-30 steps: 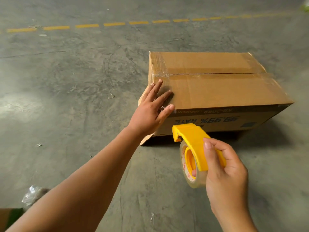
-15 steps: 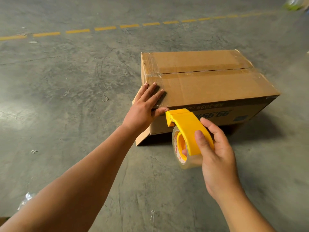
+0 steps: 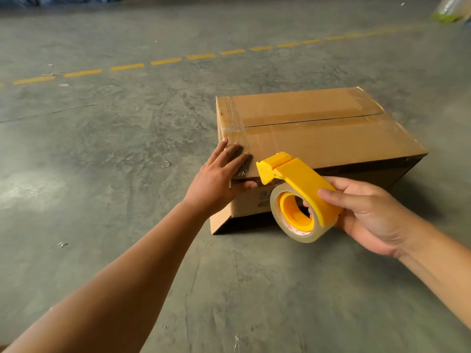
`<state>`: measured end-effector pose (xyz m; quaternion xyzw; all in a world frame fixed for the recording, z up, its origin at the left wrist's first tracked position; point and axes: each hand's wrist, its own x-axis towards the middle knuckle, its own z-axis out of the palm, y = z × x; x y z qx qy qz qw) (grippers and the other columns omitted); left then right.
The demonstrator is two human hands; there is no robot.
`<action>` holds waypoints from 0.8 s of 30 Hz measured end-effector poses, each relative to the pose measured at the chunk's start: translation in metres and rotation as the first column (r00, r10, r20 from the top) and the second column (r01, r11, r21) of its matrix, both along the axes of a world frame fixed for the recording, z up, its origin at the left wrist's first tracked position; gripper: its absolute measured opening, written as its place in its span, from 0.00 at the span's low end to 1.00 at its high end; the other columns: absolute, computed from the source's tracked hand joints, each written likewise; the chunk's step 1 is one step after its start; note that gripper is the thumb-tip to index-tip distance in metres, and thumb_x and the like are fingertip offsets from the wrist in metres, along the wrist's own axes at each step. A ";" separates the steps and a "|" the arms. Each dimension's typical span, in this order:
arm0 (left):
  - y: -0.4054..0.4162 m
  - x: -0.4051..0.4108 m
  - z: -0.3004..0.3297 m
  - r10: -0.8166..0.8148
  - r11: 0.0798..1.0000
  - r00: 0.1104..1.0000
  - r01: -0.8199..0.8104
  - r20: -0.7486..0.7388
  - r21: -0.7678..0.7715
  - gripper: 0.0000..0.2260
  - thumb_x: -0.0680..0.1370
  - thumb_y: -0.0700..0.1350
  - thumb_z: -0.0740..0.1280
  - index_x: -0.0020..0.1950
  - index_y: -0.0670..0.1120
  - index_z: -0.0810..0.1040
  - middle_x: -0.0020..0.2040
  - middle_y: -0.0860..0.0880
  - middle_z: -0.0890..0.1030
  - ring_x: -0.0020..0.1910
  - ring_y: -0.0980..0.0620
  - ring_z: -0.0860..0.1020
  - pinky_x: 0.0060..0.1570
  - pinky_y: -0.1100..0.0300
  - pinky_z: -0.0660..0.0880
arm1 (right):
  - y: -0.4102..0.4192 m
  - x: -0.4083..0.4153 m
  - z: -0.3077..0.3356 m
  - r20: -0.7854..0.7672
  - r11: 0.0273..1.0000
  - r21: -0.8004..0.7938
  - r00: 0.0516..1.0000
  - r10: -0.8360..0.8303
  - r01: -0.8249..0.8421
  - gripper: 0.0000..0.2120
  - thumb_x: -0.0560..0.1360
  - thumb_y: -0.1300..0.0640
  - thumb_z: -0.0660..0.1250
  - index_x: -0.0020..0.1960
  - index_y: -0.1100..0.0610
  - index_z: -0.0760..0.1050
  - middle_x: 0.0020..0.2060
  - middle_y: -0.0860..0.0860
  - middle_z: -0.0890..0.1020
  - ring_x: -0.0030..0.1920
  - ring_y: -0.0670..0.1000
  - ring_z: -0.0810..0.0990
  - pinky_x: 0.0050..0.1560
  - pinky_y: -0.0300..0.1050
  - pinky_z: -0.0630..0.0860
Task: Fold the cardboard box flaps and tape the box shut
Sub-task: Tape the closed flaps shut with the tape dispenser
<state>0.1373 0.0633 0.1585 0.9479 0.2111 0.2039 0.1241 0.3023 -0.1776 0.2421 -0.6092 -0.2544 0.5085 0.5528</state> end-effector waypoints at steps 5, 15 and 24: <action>-0.006 0.009 0.038 0.102 0.993 0.985 -0.108 -0.138 -0.040 0.27 0.79 0.62 0.53 0.76 0.53 0.68 0.78 0.50 0.64 0.79 0.47 0.55 0.74 0.47 0.57 | 0.019 0.022 0.026 0.059 0.999 -0.042 0.998 0.012 -0.010 0.29 0.64 0.51 0.76 0.64 0.56 0.77 0.57 0.58 0.84 0.56 0.57 0.81 0.56 0.53 0.77; -0.048 0.098 0.061 0.117 0.992 0.929 -0.090 -0.351 0.091 0.29 0.81 0.67 0.48 0.79 0.56 0.60 0.80 0.48 0.59 0.79 0.45 0.58 0.75 0.41 0.56 | -0.004 0.046 0.027 0.140 0.986 0.150 0.986 -0.091 0.070 0.16 0.68 0.50 0.76 0.55 0.51 0.83 0.54 0.55 0.85 0.60 0.60 0.80 0.62 0.64 0.75; -0.072 0.175 0.052 0.082 0.994 0.910 -0.045 -0.406 0.100 0.37 0.78 0.72 0.44 0.82 0.54 0.52 0.82 0.48 0.50 0.81 0.45 0.50 0.77 0.40 0.50 | -0.090 0.105 -0.016 0.071 0.930 0.133 0.933 -0.354 0.343 0.16 0.69 0.52 0.71 0.55 0.53 0.81 0.47 0.48 0.86 0.51 0.49 0.83 0.50 0.50 0.79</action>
